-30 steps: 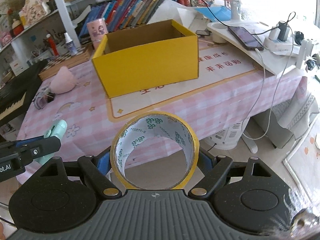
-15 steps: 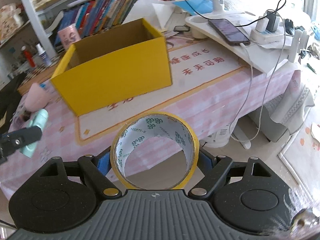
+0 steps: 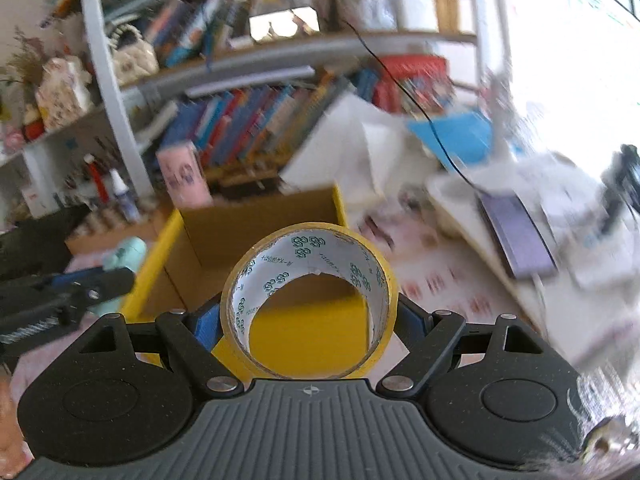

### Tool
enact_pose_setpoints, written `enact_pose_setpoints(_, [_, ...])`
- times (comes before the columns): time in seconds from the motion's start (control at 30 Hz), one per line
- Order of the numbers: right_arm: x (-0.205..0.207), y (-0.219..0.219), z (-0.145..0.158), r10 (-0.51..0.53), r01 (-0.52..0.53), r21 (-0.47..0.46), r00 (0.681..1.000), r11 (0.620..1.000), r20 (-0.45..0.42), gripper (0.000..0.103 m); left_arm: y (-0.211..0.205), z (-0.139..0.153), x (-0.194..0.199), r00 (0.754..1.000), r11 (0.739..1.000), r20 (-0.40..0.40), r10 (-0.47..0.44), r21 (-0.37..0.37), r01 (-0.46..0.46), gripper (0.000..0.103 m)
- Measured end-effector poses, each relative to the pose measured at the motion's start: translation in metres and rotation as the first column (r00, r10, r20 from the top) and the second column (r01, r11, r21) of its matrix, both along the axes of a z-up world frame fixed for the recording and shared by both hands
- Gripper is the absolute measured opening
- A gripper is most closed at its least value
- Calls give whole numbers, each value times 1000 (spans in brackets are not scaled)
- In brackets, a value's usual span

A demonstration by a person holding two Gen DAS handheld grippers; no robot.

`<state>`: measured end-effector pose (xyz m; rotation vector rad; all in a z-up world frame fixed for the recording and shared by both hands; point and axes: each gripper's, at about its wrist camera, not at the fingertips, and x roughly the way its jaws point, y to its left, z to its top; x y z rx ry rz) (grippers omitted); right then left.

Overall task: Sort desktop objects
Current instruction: 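Open the left tool to drop the green object while the right tool releases the tape into the box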

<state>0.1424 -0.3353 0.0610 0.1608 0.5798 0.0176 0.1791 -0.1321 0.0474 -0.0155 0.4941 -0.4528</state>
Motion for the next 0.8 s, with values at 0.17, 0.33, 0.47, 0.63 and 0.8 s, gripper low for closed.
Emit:
enact_pose_setpoints(0.17, [49, 1, 11, 127, -125, -44, 991, 991, 37, 82, -19, -12, 34, 998, 995, -2, 63, 81, -63, 23])
enact_pose_setpoints(0.33, [101, 4, 4, 226, -225, -79, 974, 971, 0, 82, -36, -38, 56, 994, 981, -61, 96, 175, -84, 23])
enact_pose_setpoints(0.47, [138, 7, -12, 300, -307, -101, 951, 946, -76, 82, -48, -53, 69, 988, 972, -113, 102, 224, -75, 23])
enact_pose_setpoints(0.63, [176, 21, -42, 384, -415, -159, 903, 896, -195, 82, -56, -68, 81, 977, 967, -181, 114, 246, -67, 23])
enact_pose_setpoints(0.8, [203, 44, -72, 467, -552, -287, 826, 783, -315, 82, -59, -75, 92, 967, 964, -219, 131, 257, -73, 23])
